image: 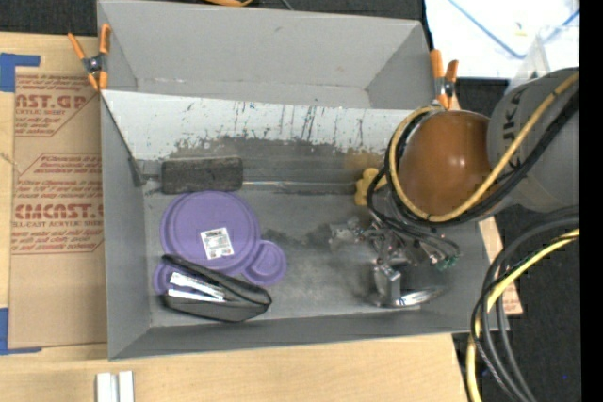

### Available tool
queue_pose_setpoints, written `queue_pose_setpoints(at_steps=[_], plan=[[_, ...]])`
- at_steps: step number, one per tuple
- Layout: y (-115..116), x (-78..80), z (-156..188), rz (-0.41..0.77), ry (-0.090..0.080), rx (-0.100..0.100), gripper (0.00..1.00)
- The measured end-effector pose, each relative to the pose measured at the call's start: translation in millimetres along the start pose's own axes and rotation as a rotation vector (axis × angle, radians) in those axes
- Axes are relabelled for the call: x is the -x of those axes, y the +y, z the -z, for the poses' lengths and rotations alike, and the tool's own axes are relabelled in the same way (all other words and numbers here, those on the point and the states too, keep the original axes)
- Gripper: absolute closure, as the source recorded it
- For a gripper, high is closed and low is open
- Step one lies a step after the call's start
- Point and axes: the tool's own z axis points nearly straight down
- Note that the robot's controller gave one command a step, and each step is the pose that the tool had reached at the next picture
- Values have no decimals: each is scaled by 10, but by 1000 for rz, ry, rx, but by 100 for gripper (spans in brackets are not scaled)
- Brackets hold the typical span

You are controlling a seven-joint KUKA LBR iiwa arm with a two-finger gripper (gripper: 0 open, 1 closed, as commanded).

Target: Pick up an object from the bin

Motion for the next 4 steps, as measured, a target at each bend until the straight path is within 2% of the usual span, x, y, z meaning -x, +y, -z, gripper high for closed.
queue_pose_setpoints(at_steps=[1, 4], plan=[[24, -74, -229, 109, -3, 9, 0], [23, -74, -228, 109, -3, 9, 0]])
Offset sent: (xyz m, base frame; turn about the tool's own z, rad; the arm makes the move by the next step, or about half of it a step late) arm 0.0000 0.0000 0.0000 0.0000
